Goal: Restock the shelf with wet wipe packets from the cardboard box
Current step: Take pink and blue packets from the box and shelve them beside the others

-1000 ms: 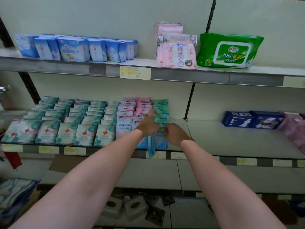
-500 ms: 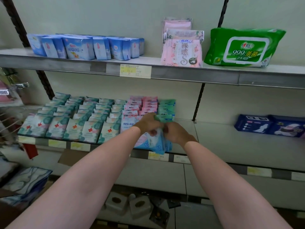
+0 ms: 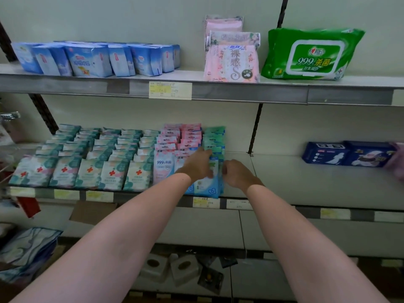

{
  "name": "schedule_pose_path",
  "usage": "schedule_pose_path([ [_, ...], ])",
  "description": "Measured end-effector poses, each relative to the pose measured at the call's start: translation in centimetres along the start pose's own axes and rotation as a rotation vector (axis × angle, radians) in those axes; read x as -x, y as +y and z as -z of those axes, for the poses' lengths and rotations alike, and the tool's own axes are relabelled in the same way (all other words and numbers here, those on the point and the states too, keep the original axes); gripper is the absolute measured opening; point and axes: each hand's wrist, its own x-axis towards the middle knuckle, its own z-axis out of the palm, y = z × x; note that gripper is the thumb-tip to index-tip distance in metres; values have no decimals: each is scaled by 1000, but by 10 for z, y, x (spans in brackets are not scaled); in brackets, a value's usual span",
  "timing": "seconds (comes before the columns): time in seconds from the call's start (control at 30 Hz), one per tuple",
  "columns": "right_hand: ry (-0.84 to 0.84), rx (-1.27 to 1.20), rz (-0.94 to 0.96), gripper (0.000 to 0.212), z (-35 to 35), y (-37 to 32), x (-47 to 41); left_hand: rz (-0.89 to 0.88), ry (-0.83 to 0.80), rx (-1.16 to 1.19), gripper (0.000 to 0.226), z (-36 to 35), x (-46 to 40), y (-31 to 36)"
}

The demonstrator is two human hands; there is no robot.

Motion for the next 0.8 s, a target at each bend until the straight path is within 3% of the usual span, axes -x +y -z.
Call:
schedule_pose_path([
  [0.1,5,24,-38,24,-1,6,2,-17,-45,-53,85,-9,1,-3],
  [0.23,8,29,-45,28,-3,7,4,-9,15,-117,83,-15,2,1],
  [0.4,0,71,-31,11,-5,7,0,-8,121,-145,75,-25,2,3],
  [0.6,-1,64,-36,9,-5,10,-1,6,-43,-113,94,-22,-7,1],
  [0.8,-8,77,-46,11,-1,4,2,-21,22,-46,85,-18,-6,-3],
])
